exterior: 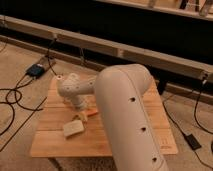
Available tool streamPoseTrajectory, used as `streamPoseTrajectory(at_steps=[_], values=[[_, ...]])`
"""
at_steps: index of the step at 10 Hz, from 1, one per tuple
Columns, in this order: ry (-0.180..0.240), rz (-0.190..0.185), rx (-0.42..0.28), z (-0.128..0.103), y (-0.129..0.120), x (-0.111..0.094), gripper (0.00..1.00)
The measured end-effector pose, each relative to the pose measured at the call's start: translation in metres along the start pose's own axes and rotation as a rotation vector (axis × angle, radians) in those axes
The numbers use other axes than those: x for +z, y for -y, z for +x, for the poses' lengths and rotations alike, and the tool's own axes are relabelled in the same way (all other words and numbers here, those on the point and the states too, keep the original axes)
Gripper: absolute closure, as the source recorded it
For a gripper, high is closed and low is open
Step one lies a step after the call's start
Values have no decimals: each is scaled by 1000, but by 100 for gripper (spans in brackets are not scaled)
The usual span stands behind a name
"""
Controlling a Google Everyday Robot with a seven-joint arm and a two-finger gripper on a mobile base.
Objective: Place the pepper in the ceramic bowl
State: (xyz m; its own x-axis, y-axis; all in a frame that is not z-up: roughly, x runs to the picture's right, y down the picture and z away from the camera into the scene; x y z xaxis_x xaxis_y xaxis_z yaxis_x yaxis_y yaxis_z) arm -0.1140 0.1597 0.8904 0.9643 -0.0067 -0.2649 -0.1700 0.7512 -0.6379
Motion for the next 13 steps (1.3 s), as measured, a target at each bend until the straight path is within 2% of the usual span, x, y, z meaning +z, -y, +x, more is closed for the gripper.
streamPoseTrajectory(at_steps=[2,6,8,9,13], values=[[-8,-9,-2,2,6,1,63],[-24,-17,21,9,19,-4,99],[-22,-12,62,16,30,-16,100],[-14,-10,108,22,39,-25,100],[31,-10,367,69,85,-53,100]])
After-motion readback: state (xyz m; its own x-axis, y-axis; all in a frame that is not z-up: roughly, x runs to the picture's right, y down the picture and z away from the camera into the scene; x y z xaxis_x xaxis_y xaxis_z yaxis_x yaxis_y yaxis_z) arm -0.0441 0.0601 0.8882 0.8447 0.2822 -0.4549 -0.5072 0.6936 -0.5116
